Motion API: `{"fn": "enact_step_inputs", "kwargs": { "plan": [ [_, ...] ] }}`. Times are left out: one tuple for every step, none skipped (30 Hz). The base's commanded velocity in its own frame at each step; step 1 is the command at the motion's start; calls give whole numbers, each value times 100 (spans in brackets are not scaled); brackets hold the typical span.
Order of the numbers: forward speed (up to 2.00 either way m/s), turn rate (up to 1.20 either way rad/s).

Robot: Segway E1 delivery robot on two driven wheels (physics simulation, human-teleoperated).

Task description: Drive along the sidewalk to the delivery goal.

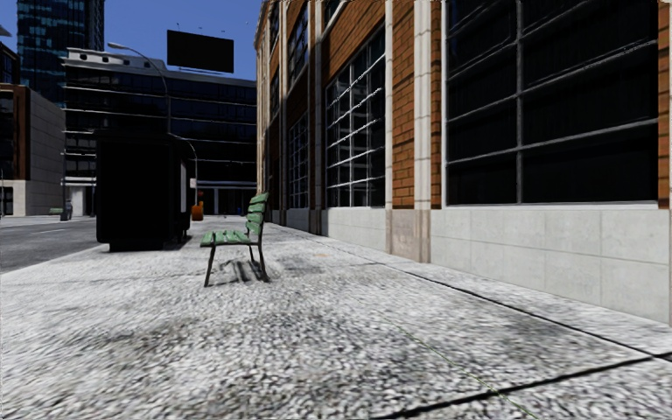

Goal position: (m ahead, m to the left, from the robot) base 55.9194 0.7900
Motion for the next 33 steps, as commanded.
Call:
{"fn": "enact_step_inputs", "kwargs": {
  "plan": [
    [117,0],
    [118,0],
    [118,0],
    [118,0],
    [119,0],
    [123,0],
    [127,0],
    [130,0],
    [133,0],
    [139,0],
    [139,0],
    [145,0],
    [150,0],
    [157,0],
    [158,0],
    [162,0],
    [167,0],
    [169,0],
    [171,0],
    [173,0],
    [173,0],
    [173,0],
    [173,0],
    [174,0],
    [178,0],
    [200,0],
    [200,0],
    [200,0],
    [200,0],
    [200,0],
    [200,0],
    [200,0],
    [200,0]
  ]
}}
